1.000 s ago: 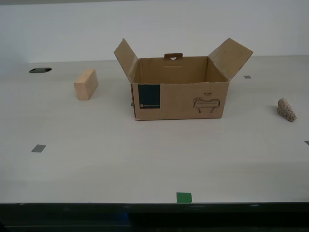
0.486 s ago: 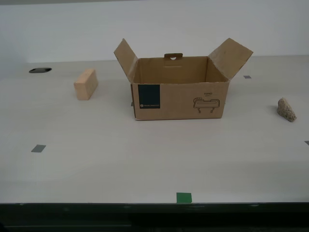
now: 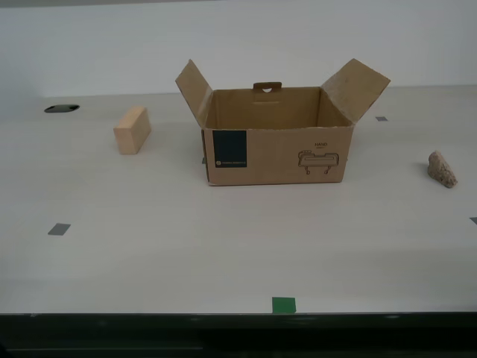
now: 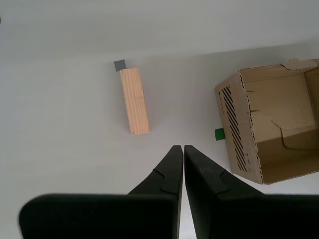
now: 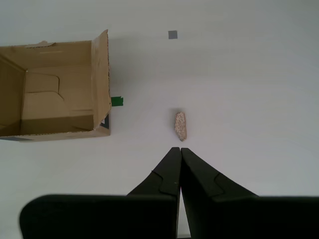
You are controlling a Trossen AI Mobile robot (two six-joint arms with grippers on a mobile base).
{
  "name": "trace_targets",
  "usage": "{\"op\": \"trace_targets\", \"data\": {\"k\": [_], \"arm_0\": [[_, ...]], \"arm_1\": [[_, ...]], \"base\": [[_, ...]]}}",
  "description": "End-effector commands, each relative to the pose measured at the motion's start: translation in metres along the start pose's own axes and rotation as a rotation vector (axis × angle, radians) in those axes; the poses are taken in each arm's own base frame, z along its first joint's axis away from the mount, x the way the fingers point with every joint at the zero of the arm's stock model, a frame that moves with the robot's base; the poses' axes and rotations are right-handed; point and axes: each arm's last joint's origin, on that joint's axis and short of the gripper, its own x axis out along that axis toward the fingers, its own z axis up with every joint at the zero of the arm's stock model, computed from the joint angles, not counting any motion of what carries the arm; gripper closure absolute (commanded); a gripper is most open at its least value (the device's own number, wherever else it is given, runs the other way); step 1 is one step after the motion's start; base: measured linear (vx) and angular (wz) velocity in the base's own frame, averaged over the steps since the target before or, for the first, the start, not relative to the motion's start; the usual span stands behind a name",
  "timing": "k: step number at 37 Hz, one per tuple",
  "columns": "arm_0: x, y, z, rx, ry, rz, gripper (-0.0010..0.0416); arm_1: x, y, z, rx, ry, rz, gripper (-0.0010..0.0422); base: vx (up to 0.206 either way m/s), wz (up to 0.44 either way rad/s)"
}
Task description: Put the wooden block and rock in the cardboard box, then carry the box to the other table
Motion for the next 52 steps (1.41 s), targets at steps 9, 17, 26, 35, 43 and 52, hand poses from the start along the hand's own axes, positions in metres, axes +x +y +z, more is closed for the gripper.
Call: {"op": "trace_targets", "data": {"k": [9, 17, 26, 35, 43, 52], "arm_0": [[0.0013, -0.0001, -0.0007, 0.001, 0.021, -0.003, 0.0378], [0.0015, -0.0002, -0.0012, 0.001, 0.028, -0.004, 0.0300], [0.0014, -0.0002, -0.0011, 0.001, 0.027, -0.004, 0.0176], [0.0014, -0.0002, -0.0013, 0.002, 0.029, -0.004, 0.0036], [0.0014, -0.0003, -0.0021, 0.005, 0.037, -0.005, 0.0029], [0.0014, -0.0003, -0.0022, 0.006, 0.038, -0.005, 0.0029]], "arm_1": [[-0.0005, 0.0001, -0.0012, 0.004, 0.012, 0.000, 0.0397], [-0.0005, 0.0001, -0.0015, 0.003, 0.015, 0.000, 0.0317], [-0.0005, 0.0002, -0.0011, 0.003, 0.011, -0.001, 0.0218], [-0.0005, 0.0002, -0.0010, 0.002, 0.010, -0.001, 0.0129], [-0.0005, 0.0001, -0.0009, 0.004, 0.008, 0.000, 0.0061], [-0.0005, 0.0003, -0.0008, 0.013, 0.007, 0.003, 0.0008]], "base": [[0.000, 0.000], [0.000, 0.000], [0.000, 0.000], [0.000, 0.000], [0.000, 0.000], [0.000, 0.000]]}}
